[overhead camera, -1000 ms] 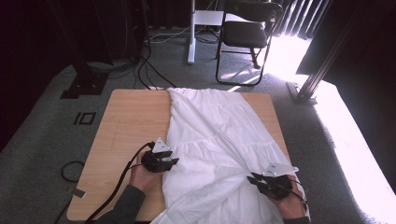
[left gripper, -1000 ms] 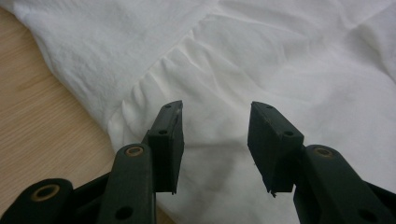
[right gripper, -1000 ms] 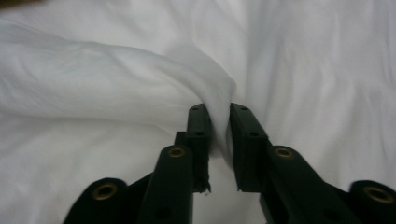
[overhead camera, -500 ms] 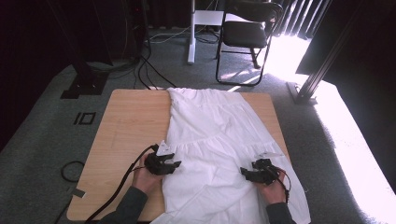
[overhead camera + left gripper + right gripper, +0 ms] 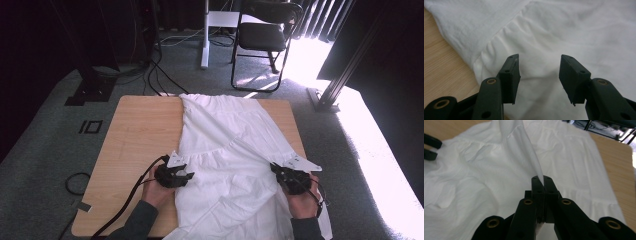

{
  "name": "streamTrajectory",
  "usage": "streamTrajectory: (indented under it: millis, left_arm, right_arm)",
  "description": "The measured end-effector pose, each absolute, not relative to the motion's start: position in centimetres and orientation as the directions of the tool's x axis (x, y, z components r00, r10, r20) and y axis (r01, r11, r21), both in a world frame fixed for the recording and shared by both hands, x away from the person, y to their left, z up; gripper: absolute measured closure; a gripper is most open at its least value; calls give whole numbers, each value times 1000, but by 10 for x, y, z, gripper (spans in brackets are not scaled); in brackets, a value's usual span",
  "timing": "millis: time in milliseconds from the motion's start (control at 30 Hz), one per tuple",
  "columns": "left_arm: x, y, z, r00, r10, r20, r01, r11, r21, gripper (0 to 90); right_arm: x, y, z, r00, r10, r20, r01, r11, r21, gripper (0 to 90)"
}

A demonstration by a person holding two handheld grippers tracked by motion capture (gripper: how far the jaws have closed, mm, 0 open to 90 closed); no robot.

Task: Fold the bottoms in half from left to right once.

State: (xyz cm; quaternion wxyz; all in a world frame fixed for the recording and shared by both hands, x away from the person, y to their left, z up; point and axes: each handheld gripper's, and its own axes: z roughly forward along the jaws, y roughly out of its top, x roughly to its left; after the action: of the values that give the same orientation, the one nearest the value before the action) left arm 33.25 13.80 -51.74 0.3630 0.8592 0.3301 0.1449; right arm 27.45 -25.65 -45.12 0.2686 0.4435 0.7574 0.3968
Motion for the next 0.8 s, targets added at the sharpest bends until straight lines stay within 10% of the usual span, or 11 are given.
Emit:
streamTrajectory:
  millis: [200,367,800]
  left_arm:
    - [333,139,-518,737,676,11,464,-518,719,523]
    - [332,137,-520,737,676,13,464,-520,717,520]
    - [333,107,-525,757,649,-80,483,-472,738,402]
  right_arm:
    - [260,-301,-427,-288,956,-50,382,163,910,900]
    - [274,-345,-450,-158,984,-84,512,154,845,900]
    - [310,-361,-544,-128,988,-91,705,156,692,881]
